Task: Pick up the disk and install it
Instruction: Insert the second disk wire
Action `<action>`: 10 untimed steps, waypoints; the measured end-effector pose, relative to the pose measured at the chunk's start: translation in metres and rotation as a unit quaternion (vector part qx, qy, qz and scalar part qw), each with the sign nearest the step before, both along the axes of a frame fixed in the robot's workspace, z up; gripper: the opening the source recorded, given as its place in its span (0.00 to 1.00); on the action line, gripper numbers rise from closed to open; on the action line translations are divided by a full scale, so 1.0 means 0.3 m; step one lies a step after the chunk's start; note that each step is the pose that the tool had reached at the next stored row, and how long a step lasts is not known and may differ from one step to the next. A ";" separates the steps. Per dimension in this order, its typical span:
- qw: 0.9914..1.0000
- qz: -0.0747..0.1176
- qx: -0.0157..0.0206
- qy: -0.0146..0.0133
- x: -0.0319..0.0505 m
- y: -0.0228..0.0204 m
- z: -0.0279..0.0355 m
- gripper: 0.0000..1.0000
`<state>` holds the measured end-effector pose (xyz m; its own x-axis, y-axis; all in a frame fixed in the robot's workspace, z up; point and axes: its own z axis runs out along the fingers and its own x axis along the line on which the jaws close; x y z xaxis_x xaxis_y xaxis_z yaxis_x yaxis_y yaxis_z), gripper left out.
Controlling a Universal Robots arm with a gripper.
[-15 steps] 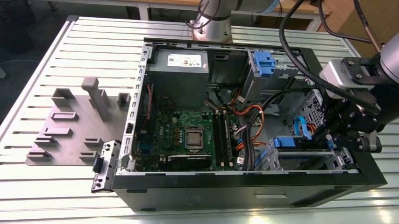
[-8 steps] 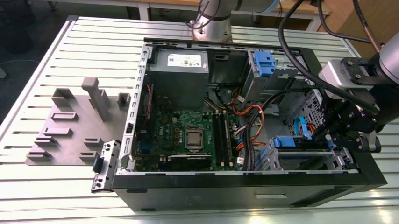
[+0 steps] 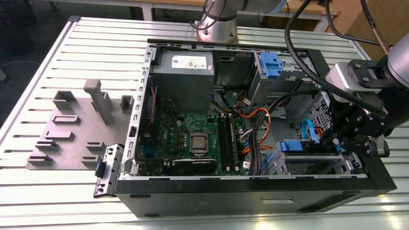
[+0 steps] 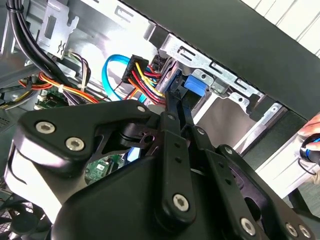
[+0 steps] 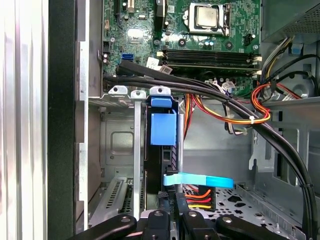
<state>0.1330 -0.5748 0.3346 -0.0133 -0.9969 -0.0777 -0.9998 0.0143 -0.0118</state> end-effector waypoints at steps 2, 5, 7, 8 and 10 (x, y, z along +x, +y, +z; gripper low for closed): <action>1.000 0.000 0.000 0.000 -0.001 0.000 0.000 0.16; 1.000 0.000 0.000 0.000 -0.002 0.000 -0.001 0.16; 1.000 0.000 0.000 0.000 -0.002 0.000 -0.003 0.16; 1.000 0.000 0.000 0.000 -0.002 0.000 -0.003 0.16; 1.000 0.000 0.000 0.000 -0.002 0.000 -0.004 0.16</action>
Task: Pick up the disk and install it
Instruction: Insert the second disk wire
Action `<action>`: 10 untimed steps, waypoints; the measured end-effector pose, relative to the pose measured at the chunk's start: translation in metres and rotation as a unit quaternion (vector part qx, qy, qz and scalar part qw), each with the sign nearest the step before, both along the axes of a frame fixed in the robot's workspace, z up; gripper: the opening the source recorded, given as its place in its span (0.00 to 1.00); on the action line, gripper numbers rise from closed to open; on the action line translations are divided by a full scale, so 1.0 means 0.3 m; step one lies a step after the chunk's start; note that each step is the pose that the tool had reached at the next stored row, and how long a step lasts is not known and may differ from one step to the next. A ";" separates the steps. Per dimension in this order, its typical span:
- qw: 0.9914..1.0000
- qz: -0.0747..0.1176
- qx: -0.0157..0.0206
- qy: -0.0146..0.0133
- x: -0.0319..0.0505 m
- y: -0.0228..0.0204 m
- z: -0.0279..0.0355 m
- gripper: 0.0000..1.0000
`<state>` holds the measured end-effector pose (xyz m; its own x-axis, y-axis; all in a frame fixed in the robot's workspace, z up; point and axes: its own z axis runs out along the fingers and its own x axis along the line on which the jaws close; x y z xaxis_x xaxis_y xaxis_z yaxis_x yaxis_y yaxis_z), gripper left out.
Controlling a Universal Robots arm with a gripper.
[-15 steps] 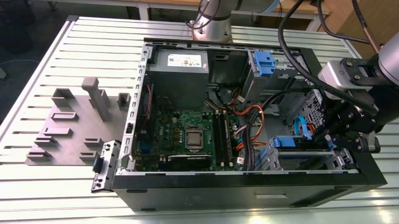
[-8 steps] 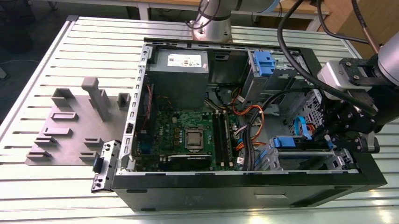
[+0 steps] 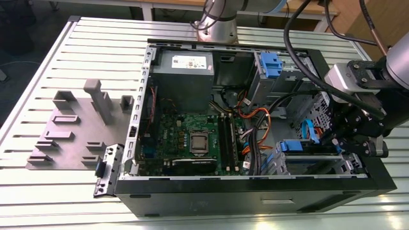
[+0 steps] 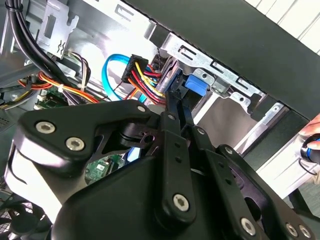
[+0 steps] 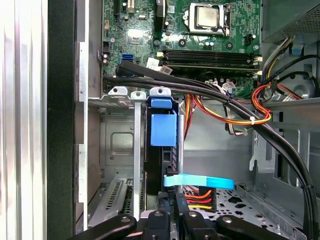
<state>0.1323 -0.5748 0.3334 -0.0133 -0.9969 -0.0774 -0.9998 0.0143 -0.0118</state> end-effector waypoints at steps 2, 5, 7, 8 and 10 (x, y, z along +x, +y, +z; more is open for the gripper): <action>1.000 0.000 0.000 0.000 0.000 0.000 0.000 0.16; 1.000 0.000 0.000 0.000 0.000 0.000 -0.004 0.16; 1.000 0.000 0.000 0.000 0.000 0.000 -0.008 0.16; 1.000 0.000 0.000 0.000 0.000 0.000 -0.009 0.16; 1.000 0.000 0.000 0.000 0.000 0.000 -0.011 0.16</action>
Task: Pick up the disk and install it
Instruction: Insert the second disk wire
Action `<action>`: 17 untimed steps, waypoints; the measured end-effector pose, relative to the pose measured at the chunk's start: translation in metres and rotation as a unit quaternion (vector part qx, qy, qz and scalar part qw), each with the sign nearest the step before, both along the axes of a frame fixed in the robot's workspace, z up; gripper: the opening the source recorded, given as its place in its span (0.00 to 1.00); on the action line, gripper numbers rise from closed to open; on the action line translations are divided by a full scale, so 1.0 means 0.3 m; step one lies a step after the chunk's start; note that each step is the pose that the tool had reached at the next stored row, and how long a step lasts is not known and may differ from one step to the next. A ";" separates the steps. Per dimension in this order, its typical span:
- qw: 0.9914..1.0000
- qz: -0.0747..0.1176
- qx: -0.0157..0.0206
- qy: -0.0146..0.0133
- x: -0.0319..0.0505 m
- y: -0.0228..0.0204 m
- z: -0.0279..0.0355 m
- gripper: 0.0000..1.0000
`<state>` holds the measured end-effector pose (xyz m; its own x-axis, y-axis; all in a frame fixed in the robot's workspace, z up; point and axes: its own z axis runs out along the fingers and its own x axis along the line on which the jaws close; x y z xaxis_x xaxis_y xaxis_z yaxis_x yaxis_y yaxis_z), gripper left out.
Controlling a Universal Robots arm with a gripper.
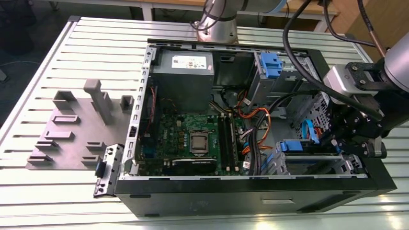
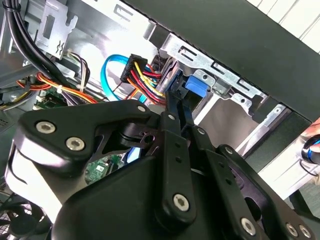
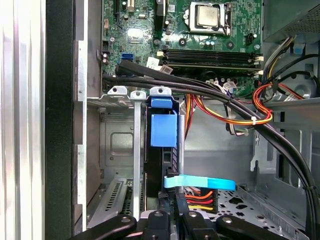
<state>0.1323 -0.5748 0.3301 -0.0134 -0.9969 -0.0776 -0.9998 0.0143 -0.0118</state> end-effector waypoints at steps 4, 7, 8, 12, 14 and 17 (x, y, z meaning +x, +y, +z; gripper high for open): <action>1.000 0.000 0.000 0.000 0.000 0.000 -0.005 0.16; 1.000 0.000 0.000 0.000 0.000 0.000 -0.006 0.16; 1.000 0.000 0.000 0.000 0.000 0.000 -0.009 0.16; 1.000 0.000 0.000 0.000 0.000 0.000 -0.011 0.16; 1.000 0.000 0.000 0.000 0.000 0.000 -0.012 0.16; 1.000 0.000 0.001 0.000 0.000 0.000 -0.013 0.16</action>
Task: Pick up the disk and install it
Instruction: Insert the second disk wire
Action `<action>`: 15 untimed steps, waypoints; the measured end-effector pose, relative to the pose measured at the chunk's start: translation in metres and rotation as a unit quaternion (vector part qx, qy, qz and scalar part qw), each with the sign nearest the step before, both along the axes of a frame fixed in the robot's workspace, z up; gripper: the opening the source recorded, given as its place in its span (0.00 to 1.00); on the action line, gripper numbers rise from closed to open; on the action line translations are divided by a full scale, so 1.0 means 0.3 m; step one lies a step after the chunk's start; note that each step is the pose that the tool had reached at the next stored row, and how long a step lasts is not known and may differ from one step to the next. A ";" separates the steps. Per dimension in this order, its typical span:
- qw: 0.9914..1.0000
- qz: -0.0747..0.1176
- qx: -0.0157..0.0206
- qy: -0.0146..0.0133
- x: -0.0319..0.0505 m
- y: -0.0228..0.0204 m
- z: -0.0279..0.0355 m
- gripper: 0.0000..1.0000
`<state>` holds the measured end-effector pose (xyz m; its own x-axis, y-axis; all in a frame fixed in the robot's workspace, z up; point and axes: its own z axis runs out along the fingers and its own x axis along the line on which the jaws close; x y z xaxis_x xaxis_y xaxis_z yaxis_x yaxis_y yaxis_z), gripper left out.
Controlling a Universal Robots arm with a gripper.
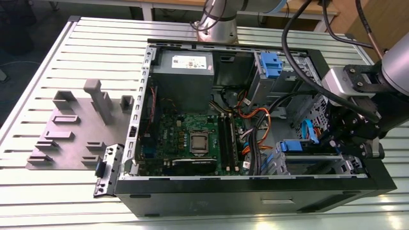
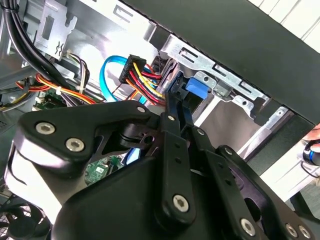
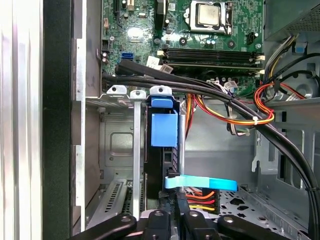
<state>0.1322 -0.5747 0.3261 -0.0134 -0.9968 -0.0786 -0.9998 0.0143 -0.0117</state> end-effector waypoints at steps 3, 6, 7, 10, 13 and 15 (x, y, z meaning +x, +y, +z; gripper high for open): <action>1.000 0.000 0.000 0.000 0.000 0.000 0.000 0.24; 1.000 0.000 -0.001 0.000 0.000 0.000 0.001 0.24; 1.000 0.000 0.000 0.000 0.000 0.000 0.001 0.24; 1.000 0.000 0.000 0.000 0.000 0.000 0.007 0.24; 1.000 0.000 0.000 0.000 0.000 0.000 0.018 0.24; 1.000 0.000 0.000 0.000 0.000 0.000 0.026 0.24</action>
